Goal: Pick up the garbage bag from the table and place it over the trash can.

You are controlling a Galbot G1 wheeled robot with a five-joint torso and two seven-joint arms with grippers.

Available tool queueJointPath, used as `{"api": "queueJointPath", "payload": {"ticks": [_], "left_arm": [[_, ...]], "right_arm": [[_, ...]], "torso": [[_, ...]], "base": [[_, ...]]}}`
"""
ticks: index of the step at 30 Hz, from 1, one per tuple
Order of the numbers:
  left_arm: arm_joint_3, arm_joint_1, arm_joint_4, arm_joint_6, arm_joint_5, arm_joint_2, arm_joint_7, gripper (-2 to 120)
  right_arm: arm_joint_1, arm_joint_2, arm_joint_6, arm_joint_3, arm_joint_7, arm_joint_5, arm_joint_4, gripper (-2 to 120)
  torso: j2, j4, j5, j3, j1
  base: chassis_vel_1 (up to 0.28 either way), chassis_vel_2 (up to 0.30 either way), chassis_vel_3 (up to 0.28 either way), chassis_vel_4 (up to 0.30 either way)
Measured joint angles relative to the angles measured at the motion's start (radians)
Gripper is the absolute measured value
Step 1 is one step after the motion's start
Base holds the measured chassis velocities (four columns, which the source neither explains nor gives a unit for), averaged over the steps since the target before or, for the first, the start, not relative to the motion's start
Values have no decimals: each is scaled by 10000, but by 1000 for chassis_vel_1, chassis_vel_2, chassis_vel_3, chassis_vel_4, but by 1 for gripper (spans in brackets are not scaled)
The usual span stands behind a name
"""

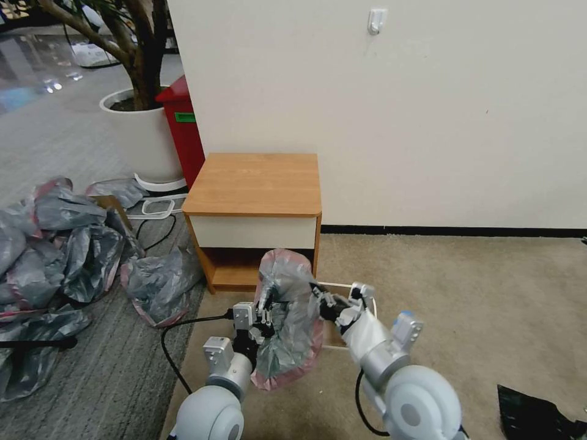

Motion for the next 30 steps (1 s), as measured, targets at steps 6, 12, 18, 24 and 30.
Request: {"api": "queueJointPath", "payload": {"ticks": [6,12,18,24,30], "left_arm": [[-79,178,-282,-2,-179,54,1,5],[-197,225,-337,-2,-409,31,3,5],[-316,189,-339,3,-742,-35,17,5],[-514,156,-344,80,-1179,-73,17,5],[-673,93,-347,257,-1783,-92,5,5]], "right_arm": [[655,-267,-478,1017,751,556,-272,0],[689,-623,-1051,1717,1450,1124,-193,0],[437,-862,-1522,2146,1882,1637,2,0],[110,-1087,-1902,2374,2338,2236,262,0],[-84,-1269,-2253,2630,2701,3167,460,0]], "torso": [[0,1,1,0,0],[0,0,1,0,0],[0,0,1,0,0],[0,-1,0,0,0],[0,0,0,0,0]], "base": [[0,0,0,0],[0,0,0,0],[0,0,0,0],[0,0,0,0],[0,0,0,0]]}}
